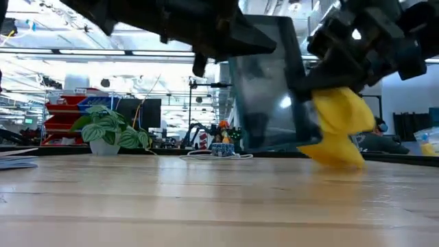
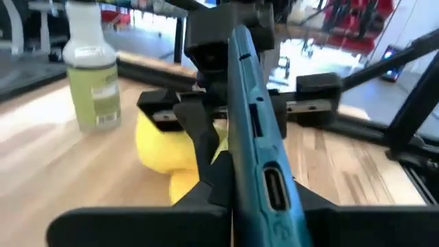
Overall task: Apply microfiber cloth
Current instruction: Wipe the back of the tablet with the yellow microfiber cloth
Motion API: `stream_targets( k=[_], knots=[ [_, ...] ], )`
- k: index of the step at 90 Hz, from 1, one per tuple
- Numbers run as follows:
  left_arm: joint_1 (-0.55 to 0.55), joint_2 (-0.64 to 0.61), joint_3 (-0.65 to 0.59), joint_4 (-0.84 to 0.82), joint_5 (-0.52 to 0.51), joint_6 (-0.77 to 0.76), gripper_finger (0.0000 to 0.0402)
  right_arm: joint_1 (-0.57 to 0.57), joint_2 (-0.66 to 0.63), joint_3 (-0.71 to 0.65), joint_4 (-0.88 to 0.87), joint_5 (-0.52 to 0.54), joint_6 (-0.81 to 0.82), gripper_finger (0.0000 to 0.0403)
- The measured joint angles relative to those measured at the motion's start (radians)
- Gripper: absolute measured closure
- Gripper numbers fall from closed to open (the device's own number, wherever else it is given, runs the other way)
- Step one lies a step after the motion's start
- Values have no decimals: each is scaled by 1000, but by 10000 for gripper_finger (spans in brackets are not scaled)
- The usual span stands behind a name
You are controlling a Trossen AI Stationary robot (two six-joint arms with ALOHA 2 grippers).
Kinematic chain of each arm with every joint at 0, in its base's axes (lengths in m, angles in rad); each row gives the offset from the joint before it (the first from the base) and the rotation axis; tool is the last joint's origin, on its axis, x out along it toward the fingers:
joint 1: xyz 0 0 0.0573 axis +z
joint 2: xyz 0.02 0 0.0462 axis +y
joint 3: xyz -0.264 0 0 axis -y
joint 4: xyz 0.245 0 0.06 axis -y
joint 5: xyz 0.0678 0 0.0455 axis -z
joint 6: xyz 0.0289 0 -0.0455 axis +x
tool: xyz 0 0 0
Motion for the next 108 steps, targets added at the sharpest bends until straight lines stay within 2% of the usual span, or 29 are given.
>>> stream_targets(
  k=[9,23,34,47,71,86,108],
  knots=[
    [-14,-54,0,-115,-27,-54,398,1,4,-6,-99,-1,-22,216],
    [-32,-114,0,-246,-82,-84,398,3,2,-3,-133,-61,-63,165],
    [-36,-153,0,-345,-135,-128,398,6,-12,33,-229,-133,-87,155],
    [-40,-165,-2,-430,-159,-187,397,47,-44,124,-434,-85,-187,160],
    [-78,-165,-104,-394,-230,-330,397,147,-152,262,-715,98,-263,181],
    [-89,-165,-185,-244,-238,-376,396,181,-263,283,-793,150,-205,192],
    [-89,-165,-277,-81,-239,-389,396,188,-345,283,-880,140,-44,201]
  ],
)
